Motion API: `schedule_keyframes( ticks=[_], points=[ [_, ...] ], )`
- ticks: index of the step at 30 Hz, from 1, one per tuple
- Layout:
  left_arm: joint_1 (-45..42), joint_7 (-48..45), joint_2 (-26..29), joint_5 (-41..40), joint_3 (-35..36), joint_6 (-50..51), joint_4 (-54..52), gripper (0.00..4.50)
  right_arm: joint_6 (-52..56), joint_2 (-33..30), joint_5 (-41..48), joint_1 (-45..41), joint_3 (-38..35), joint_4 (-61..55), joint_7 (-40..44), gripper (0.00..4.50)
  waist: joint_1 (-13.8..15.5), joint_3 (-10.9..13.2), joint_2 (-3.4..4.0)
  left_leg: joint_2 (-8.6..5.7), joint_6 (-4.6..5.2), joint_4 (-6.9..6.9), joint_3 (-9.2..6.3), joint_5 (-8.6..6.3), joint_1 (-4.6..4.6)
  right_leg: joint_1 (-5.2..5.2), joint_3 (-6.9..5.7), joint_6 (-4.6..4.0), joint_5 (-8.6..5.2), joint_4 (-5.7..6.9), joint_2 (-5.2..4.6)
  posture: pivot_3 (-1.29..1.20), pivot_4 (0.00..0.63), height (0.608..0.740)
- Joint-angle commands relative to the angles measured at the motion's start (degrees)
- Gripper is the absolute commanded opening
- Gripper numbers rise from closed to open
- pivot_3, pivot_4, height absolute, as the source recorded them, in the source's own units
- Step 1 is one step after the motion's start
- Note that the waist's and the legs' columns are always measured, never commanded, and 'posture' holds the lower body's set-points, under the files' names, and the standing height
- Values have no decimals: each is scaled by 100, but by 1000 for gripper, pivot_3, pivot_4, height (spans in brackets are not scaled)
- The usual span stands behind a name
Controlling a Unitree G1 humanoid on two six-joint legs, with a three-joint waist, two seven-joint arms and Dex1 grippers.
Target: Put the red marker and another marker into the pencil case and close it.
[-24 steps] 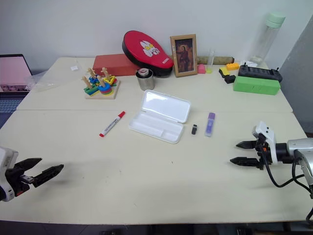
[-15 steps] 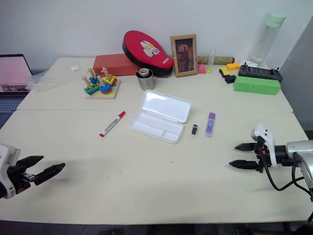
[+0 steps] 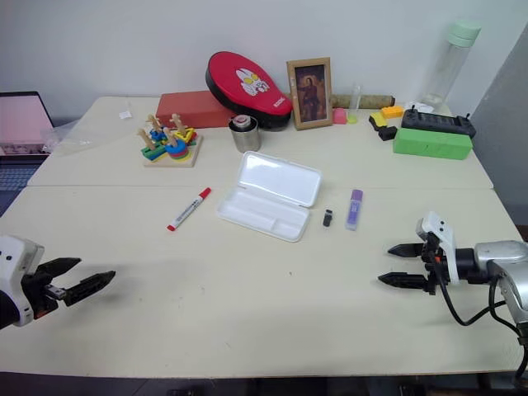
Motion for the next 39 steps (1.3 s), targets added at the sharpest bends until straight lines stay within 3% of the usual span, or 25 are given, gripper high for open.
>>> schedule_keyframes(
  ticks=[1,16,25,30,39],
  points=[
    [-44,-62,14,0,56,-73,-83,4500,41,-6,150,-40,-164,-196,-29,4461,1,0,0,0,0,0,0,0,0,0,0,0,0,0,0,0,150,740],
    [-777,-49,-60,29,-439,-255,-50,4500,19,474,103,-476,-4,-635,-545,4461,-9,0,0,0,0,1,-1,0,0,1,-2,0,0,2,0,0,150,740],
    [-2011,-730,-376,-252,-1959,-443,-673,4500,295,2068,-786,-1956,1367,-748,-2010,4461,-8,-1,-2,0,-1,2,-3,1,-1,1,-3,1,2,5,0,0,150,740],
    [-2734,-1295,-236,-276,-2687,-389,-758,4500,492,2807,-1267,-2472,2028,-606,-2521,4461,-12,-1,-1,0,-2,1,-8,2,-6,-5,-8,0,2,8,2,0,150,740],
    [-3163,-1666,14,-163,-3083,-379,-757,4500,1213,3232,-1676,-2579,2668,-670,-3009,4461,-23,-1,-1,0,-1,1,-12,2,-8,-9,-12,0,2,13,2,0,150,740]
  ],
)
